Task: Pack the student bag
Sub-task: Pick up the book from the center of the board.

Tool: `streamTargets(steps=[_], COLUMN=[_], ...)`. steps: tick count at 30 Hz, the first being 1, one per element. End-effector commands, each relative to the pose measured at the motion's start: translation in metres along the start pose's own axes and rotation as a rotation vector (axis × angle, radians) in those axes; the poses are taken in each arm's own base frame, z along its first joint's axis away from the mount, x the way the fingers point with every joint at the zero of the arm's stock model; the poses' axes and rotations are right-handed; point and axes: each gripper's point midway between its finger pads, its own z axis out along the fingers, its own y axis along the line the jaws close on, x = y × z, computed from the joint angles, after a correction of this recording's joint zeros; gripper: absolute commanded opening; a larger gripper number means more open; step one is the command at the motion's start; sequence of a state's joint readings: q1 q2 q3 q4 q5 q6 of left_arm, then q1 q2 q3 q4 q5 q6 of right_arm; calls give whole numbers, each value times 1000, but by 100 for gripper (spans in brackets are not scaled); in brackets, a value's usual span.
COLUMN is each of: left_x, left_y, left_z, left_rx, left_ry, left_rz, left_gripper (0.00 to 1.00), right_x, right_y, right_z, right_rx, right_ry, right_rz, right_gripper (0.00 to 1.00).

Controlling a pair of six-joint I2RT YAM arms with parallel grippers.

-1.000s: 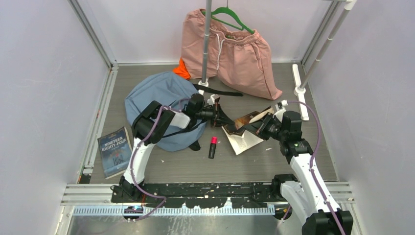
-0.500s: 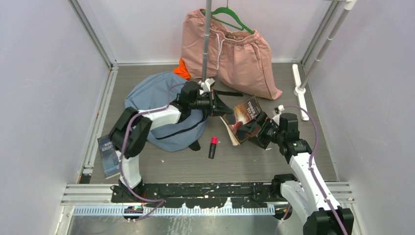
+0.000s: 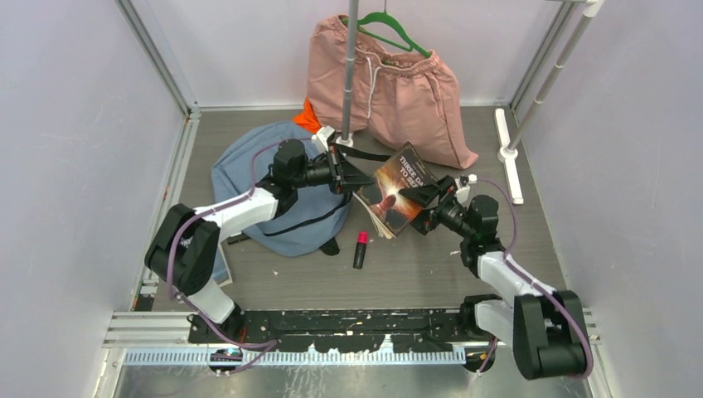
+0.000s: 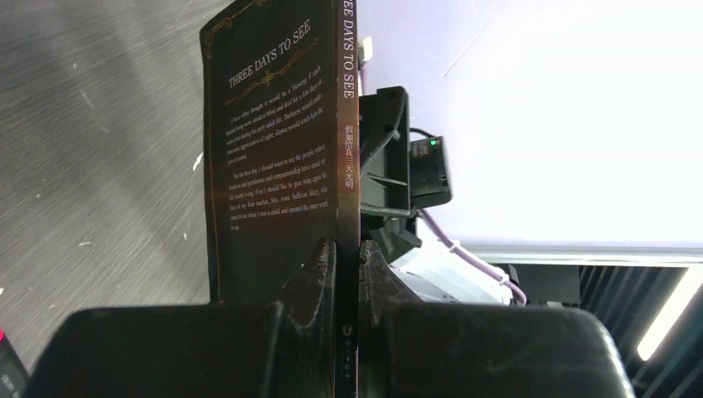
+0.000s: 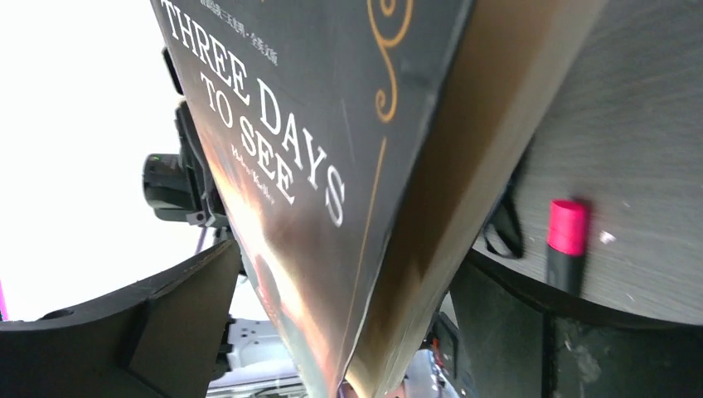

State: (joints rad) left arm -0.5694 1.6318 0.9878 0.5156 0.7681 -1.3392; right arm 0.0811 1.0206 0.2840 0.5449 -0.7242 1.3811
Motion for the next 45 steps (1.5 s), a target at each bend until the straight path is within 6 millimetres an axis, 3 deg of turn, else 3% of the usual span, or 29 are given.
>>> streamTargets(steps=[1, 5, 10, 16, 23, 32, 39, 45], left_x=[-2, -11, -19, -16, -15, -16, -19, -14], left_y=[-80, -97, -118, -135, -159, -169, -187, -174], left_z=[-21, -35, -52, -60, -68, -76, -95, -96], left_rx=[220, 253, 237, 239, 278, 246, 220, 218], left_ry=[-20, -60, -87, -83, -94, -109, -142, -139], left_rz=[92, 100, 151, 183, 204, 234, 291, 245], left_gripper=[0, 0, 0, 0, 0, 0, 0, 0], right_x=[-10, -17, -20, -19, -11, 14, 16, 20], right_y=[80, 104, 106, 132, 118, 126, 107, 144], right_z=[-4, -2, 1, 4, 14, 23, 24, 18], right_rx=[-345, -450, -466, -537, -509, -532, -491, -581], right_ry=[-21, -15, -17, -5, 12, 89, 84, 99], right_rz=[-109, -102, -111, -151, -146, -160, -141, -203], right_gripper=[100, 100, 100, 100, 100, 100, 100, 100])
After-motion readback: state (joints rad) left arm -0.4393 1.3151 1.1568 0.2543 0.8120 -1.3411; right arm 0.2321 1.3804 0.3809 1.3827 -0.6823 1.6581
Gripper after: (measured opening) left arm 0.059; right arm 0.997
